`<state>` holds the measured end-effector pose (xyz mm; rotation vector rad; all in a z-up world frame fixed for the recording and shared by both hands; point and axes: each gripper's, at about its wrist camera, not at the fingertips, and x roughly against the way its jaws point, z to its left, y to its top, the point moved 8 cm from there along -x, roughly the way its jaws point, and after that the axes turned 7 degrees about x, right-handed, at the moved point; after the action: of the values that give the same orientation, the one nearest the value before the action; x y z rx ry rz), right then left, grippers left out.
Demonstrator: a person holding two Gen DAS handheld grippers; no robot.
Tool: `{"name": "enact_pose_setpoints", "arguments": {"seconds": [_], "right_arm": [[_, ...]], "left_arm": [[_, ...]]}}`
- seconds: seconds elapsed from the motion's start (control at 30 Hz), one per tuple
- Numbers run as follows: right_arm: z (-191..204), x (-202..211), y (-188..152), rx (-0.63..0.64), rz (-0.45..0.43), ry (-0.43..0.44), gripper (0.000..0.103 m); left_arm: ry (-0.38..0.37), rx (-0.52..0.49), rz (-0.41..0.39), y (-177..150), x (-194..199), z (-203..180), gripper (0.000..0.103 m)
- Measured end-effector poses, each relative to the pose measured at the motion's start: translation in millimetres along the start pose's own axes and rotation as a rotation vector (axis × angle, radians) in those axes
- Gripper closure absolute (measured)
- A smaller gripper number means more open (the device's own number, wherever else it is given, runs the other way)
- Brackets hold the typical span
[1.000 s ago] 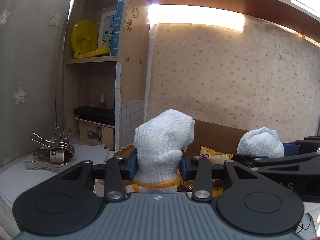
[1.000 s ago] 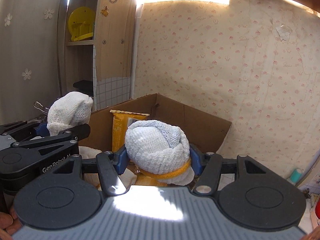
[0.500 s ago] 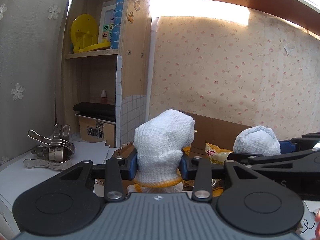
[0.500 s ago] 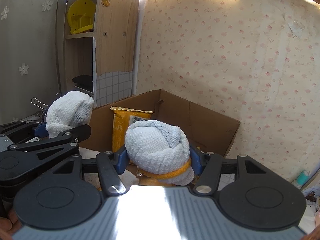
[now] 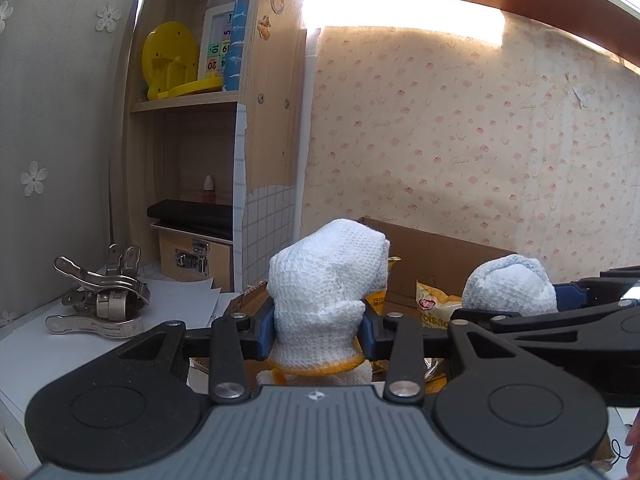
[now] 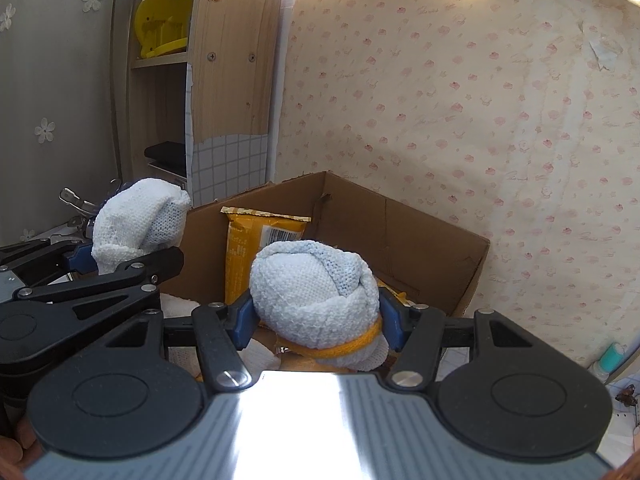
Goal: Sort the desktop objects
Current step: 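Lift both held gloves and carry them over the cardboard box, then open the right gripper and the left gripper to drop the gloves into the box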
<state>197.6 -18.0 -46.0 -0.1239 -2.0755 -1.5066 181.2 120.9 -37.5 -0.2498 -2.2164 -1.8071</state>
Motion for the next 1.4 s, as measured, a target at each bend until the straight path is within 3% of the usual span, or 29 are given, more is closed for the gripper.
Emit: {"name": "enact_pose_setpoints", "arguments": {"seconds": [1.4], "right_arm": [[-2.2, -6.2, -1.7, 0.0, 0.005, 0.0, 0.043]], "left_arm": [[0.017, -0.001, -0.003, -0.9, -1.8, 2.9, 0.057]]}}
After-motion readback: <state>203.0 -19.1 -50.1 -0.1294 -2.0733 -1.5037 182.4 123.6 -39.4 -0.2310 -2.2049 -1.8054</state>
